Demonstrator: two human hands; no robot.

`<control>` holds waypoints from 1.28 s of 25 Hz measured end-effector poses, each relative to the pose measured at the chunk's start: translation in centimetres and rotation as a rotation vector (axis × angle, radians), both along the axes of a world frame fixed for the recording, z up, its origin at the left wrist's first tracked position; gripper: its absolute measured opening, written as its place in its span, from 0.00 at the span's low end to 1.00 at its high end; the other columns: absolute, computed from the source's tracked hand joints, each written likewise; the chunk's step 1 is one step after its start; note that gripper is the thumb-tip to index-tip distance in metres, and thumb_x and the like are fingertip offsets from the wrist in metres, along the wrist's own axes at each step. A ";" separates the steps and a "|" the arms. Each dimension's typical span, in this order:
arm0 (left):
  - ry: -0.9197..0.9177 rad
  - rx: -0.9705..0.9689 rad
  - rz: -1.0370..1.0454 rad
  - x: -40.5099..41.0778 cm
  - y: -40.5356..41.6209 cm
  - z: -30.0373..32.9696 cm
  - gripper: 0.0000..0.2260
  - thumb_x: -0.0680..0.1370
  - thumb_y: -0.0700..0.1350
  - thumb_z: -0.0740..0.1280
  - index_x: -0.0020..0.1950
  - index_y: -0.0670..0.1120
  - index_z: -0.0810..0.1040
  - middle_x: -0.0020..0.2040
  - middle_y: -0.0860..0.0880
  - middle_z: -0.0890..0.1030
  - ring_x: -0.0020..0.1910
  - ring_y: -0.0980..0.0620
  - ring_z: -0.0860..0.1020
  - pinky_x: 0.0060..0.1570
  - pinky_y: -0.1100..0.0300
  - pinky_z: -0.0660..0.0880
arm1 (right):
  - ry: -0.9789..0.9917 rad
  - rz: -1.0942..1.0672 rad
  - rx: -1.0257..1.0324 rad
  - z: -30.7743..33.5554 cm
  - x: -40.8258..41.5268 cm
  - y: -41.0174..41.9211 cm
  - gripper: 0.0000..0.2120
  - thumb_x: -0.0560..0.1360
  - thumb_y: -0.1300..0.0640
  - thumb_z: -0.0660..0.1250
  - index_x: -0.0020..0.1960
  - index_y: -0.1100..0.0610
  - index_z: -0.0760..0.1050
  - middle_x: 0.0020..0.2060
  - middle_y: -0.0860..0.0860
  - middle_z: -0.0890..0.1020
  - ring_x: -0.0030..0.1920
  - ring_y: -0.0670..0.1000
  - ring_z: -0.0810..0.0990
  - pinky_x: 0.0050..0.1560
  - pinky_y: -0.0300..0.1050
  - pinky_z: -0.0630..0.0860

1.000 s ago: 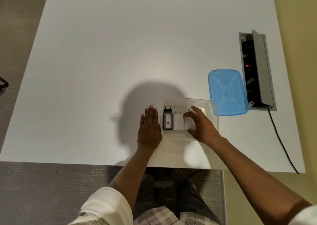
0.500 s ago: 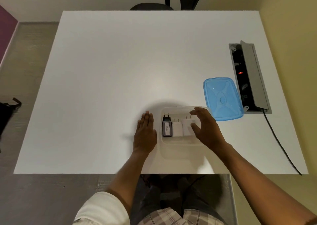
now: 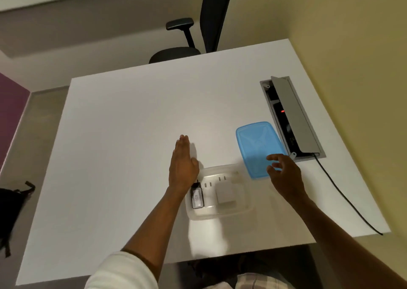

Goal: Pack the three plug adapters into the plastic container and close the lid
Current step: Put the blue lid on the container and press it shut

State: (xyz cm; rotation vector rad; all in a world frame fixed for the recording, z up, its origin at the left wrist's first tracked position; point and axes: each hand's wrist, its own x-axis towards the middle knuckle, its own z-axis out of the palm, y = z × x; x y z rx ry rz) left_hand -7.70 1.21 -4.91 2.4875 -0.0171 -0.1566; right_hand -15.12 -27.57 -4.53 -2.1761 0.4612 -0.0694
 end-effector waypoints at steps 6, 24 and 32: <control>0.178 -0.125 0.000 4.8 -6.8 0.8 0.21 0.80 0.42 0.61 0.74 0.43 0.67 0.73 0.45 0.72 0.71 0.47 0.71 0.70 0.59 0.65 | 0.258 -0.269 0.377 -3.1 -0.5 -5.6 0.11 0.74 0.61 0.68 0.56 0.57 0.78 0.49 0.50 0.82 0.45 0.53 0.82 0.52 0.53 0.80; 0.529 -0.126 -0.026 12.4 -17.4 -2.5 0.16 0.80 0.49 0.63 0.58 0.37 0.73 0.52 0.40 0.77 0.51 0.43 0.74 0.52 0.54 0.69 | 0.570 -0.437 0.874 -6.7 2.4 -11.4 0.08 0.80 0.58 0.62 0.55 0.60 0.75 0.48 0.60 0.82 0.45 0.58 0.82 0.46 0.53 0.81; 0.518 -0.147 -0.074 12.5 -17.1 -2.2 0.17 0.80 0.51 0.63 0.62 0.42 0.78 0.58 0.43 0.82 0.57 0.42 0.78 0.60 0.48 0.73 | 0.568 -0.443 0.889 -6.2 3.0 -11.2 0.07 0.80 0.61 0.61 0.56 0.62 0.74 0.46 0.62 0.81 0.45 0.59 0.83 0.48 0.53 0.82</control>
